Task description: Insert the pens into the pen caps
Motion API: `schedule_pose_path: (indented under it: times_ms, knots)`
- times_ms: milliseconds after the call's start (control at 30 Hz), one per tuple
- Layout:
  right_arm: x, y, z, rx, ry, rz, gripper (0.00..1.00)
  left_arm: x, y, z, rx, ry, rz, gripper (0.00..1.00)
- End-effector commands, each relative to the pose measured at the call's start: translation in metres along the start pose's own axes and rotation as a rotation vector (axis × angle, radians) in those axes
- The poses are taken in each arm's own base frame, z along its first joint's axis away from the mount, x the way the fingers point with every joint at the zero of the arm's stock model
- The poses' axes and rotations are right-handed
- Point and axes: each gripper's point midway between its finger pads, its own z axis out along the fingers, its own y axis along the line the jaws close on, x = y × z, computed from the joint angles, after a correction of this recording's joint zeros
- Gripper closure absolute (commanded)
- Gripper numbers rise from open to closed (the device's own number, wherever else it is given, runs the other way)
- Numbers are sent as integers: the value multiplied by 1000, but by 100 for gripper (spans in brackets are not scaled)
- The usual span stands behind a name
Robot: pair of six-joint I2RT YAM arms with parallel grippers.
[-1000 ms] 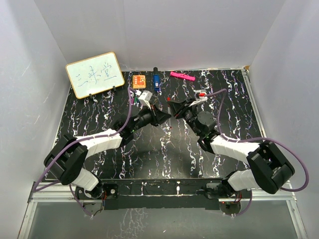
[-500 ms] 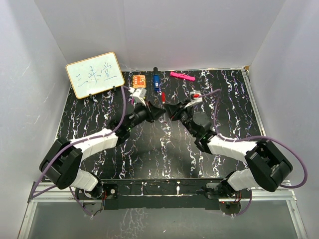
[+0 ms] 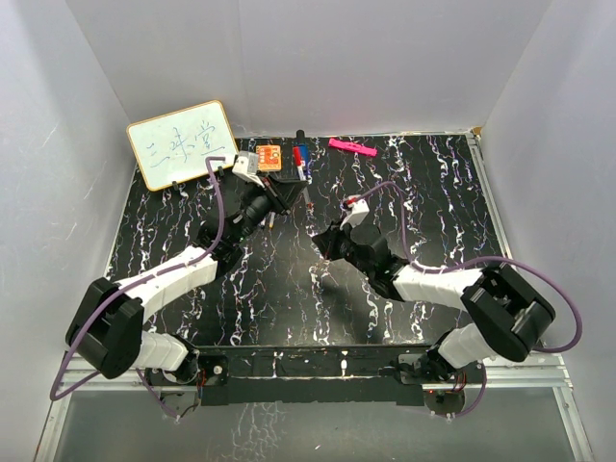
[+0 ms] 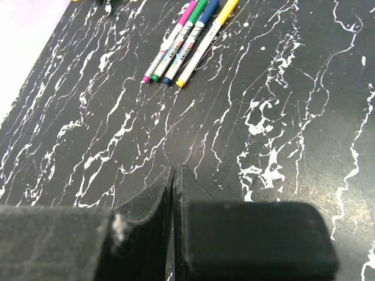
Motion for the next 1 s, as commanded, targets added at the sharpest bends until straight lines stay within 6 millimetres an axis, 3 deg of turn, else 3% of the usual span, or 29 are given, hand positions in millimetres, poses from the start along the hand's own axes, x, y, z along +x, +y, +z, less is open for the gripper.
schedule_pose_path:
  times_ms: [0, 100, 233, 300, 500, 633, 800, 967]
  knots:
    - [-42, 12, -1, 1, -107, -25, 99, -9, 11, -5, -77, -4, 92, 100]
    - [-49, 8, -5, 31, -128, -34, 84, -6, 23, -10, -132, 17, 139, 100]
    - [-63, 6, -14, 57, -166, -55, 51, 2, 35, -14, -178, 63, 197, 100]
    - [-76, 8, -20, 59, -204, -68, 41, 8, 35, -16, -171, 91, 219, 100]
    - [-137, 36, -38, 0, -361, -104, 37, 28, 22, -24, -67, 171, 223, 100]
    - [-174, 56, -45, -43, -444, -113, 36, 39, 0, -30, 62, 207, 189, 100]
    - [-197, 73, -47, -99, -494, -96, 36, 44, -22, -39, 177, 239, 157, 100]
    - [-201, 79, -44, -127, -501, -78, 36, 47, -36, -45, 246, 260, 138, 100]
